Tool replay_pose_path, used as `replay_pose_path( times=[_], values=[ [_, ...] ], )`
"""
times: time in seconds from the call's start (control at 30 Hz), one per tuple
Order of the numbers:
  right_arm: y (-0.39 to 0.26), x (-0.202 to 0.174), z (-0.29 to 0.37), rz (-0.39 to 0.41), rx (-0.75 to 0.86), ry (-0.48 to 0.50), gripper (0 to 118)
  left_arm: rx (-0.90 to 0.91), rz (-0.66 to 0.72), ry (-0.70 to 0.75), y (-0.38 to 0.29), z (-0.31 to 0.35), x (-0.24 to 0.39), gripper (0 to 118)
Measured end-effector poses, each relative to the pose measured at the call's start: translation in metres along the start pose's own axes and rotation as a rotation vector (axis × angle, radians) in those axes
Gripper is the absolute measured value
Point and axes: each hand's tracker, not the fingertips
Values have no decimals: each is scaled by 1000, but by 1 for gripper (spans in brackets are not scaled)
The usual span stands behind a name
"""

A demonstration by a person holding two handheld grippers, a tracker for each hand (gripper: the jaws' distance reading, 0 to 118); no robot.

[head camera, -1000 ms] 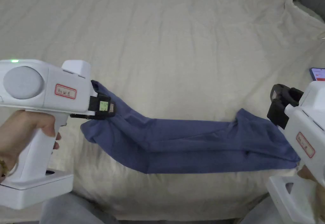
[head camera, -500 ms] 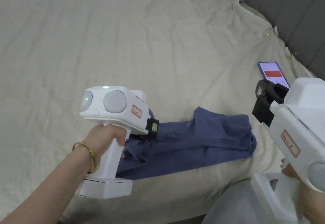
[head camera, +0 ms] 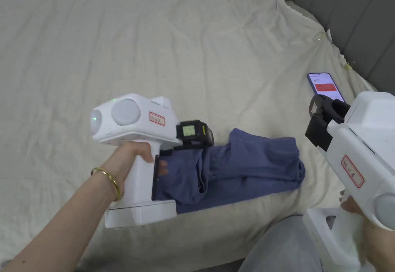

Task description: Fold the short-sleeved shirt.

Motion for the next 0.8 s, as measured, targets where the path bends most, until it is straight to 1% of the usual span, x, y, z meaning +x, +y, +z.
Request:
replay_pose_path(
  times=[0.07,0.1,0.13,0.17,0.2,0.23,0.27,0.3,0.37,0.43,0.57,0.63,0.67,0.73,0.8],
  values=[
    [0,-2,-1,-2,2,8,0,99,-22,72,4,21,-3,105],
    [0,-3,-1,-2,4,12,0,154,-54,142,3,29,-5,104],
    [1,-5,0,-2,5,15,0,191,-95,214,-1,33,-6,96],
    [1,-7,-1,-1,6,18,0,237,-164,296,-8,35,-6,79],
    [1,-7,-1,0,6,20,0,255,-200,325,-13,34,-3,54],
    [1,-8,-1,0,6,22,0,269,-229,356,-22,30,-2,18],
    [2,-9,0,0,4,25,0,276,-234,380,-30,25,-3,3],
    [2,-9,0,0,4,25,0,270,-227,367,-38,20,-3,0],
    [2,-8,1,1,6,22,0,211,-206,309,-51,1,-7,0],
    [3,-6,4,-1,10,18,0,163,-192,301,-70,-20,0,0],
    [3,3,8,0,5,-7,0,117,-208,285,-96,-55,18,0],
    [2,9,11,-4,-1,-24,0,78,-223,244,-108,-70,29,0],
    [1,12,11,-5,-4,-32,0,80,-242,257,-113,-77,35,0],
    [-1,18,14,-9,-11,-49,0,69,-343,288,-125,-90,49,0],
    [-3,22,16,-17,-16,-64,0,75,-430,364,-133,-99,60,0]
  ],
)
